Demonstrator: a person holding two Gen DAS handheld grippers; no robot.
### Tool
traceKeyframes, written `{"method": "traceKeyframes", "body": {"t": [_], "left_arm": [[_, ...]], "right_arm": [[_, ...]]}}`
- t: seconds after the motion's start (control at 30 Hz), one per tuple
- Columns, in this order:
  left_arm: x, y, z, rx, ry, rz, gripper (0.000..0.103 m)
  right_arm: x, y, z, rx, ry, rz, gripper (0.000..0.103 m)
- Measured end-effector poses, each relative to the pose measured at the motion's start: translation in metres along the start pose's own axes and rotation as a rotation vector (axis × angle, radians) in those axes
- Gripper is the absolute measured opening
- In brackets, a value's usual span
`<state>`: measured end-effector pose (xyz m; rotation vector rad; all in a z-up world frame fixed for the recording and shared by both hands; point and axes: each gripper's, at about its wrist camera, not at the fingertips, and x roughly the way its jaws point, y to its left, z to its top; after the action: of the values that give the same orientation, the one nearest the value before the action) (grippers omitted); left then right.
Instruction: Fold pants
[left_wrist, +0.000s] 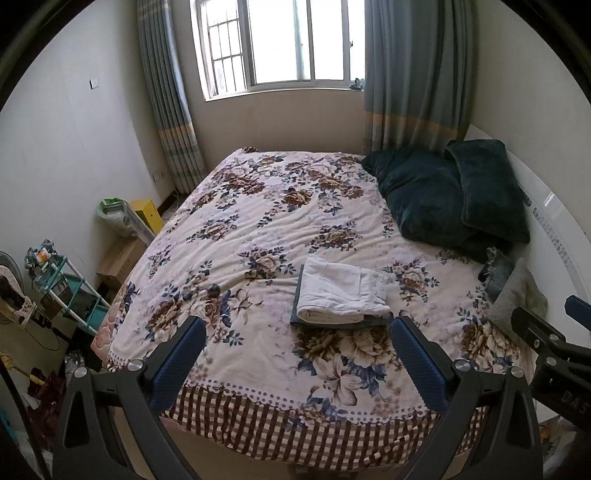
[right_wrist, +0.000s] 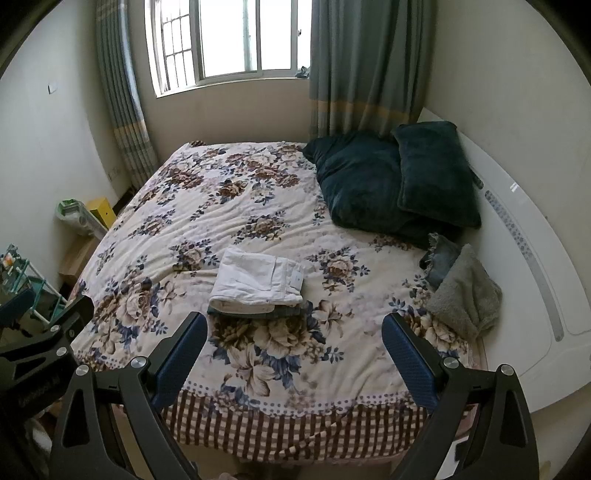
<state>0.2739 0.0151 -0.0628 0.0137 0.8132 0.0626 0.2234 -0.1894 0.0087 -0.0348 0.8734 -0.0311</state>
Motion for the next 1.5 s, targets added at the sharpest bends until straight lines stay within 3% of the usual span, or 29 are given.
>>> {"method": "traceKeyframes", "body": {"t": [0.43, 1.5], "left_arm": [[-0.011, -0.006, -0.001, 0.011, -0.030, 0.014, 0.103], [-0.018, -0.001, 0.011, 0.009, -0.061, 0.026, 0.103]], "right_arm": [[-0.011, -0.005, 0.004, 0.033, -0.048, -0.014, 0.101], [-0.017, 0.003, 0.012, 0.034, -0.066, 0.001, 0.101]]}}
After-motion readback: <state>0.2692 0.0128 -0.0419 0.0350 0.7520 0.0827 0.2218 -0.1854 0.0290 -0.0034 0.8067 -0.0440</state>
